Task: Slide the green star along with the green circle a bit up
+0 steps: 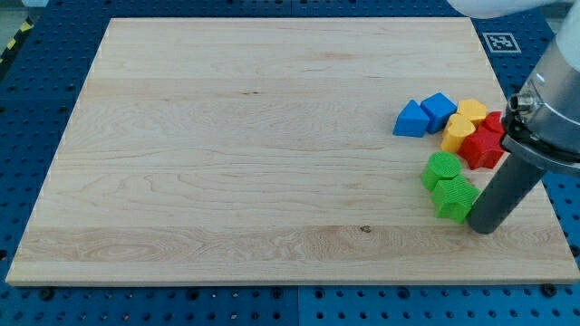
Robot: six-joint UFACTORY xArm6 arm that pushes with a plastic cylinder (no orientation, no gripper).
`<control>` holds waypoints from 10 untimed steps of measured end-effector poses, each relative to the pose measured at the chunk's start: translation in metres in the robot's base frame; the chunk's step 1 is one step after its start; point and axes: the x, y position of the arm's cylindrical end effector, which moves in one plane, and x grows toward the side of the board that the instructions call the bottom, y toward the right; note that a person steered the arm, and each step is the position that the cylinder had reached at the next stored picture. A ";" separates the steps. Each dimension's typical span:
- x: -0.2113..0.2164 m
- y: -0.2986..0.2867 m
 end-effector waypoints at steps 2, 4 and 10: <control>0.001 -0.025; 0.029 -0.035; 0.001 -0.044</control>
